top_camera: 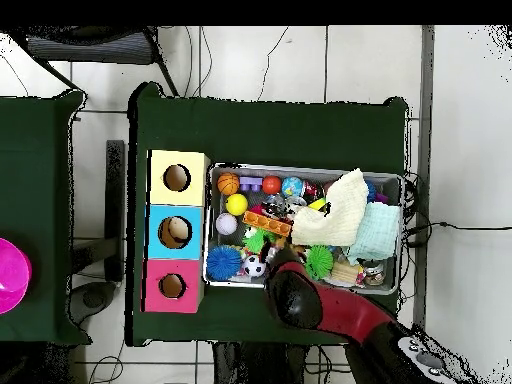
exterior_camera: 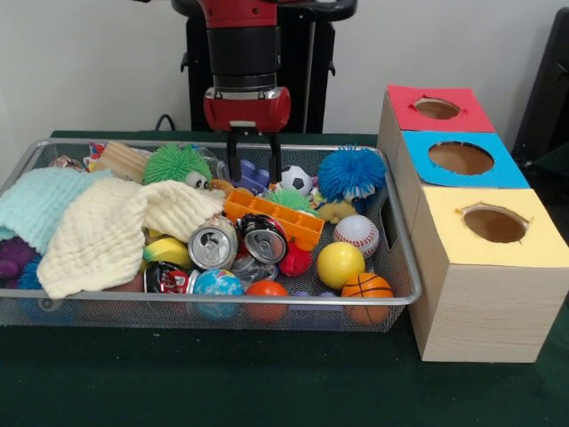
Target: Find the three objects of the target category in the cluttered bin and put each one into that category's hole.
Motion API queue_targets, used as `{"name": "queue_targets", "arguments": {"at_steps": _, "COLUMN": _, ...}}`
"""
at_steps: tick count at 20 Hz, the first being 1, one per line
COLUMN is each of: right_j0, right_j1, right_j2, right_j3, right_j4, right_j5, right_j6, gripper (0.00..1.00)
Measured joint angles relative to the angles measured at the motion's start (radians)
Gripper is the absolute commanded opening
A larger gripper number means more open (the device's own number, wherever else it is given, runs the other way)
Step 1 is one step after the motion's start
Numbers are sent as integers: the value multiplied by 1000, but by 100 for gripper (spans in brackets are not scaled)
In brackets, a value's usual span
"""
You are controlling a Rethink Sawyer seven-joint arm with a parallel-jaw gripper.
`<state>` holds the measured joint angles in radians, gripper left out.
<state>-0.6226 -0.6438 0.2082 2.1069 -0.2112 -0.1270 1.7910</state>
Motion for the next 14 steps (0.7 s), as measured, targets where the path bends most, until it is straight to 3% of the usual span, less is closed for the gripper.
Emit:
{"name": "queue_targets", "arguments": {"at_steps": 7, "right_j0": 50, "right_j1": 0, "right_j2": -81, "right_j3": 8, "right_j4": -21, "right_j5": 12, "right_j6": 0, "gripper": 100}}
{"name": "queue_targets", "arguments": {"at_steps": 14, "right_j0": 55, "right_j1": 9, "right_j2": -119, "right_j3": 8, "right_j4": -30, "right_j5": 13, "right_j6": 0, "gripper": 100}}
